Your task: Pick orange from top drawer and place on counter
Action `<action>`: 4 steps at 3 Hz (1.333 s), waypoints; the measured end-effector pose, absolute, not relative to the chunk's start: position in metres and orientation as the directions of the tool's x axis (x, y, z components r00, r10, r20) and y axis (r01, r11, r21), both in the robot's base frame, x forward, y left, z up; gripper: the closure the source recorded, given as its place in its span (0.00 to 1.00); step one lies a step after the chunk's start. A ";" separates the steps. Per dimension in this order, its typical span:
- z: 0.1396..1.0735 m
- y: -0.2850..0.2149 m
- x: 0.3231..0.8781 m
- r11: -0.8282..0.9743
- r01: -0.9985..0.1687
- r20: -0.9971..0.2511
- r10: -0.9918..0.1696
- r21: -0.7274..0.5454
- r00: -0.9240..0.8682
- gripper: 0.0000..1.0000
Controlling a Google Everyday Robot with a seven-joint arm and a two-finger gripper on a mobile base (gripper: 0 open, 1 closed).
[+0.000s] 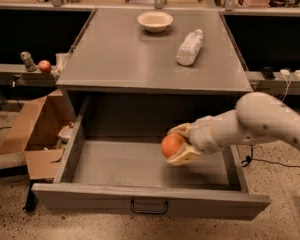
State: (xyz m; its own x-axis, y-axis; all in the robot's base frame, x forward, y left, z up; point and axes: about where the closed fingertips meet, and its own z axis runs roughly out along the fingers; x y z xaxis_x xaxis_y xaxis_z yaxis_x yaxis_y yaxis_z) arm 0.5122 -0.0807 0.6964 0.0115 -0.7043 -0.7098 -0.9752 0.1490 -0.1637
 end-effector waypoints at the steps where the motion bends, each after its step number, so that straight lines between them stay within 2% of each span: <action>1: 0.775 -0.135 0.511 0.221 -0.936 -0.774 -0.628 -0.274 0.078 1.00; 3: 0.794 -0.130 0.523 0.225 -0.926 -0.778 -0.619 -0.304 0.104 1.00; 4: 0.846 -0.098 0.570 0.181 -0.925 -0.824 -0.532 -0.334 0.193 1.00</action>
Offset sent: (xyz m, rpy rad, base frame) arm -0.0015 -0.0436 0.0656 0.0899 -0.1120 -0.0380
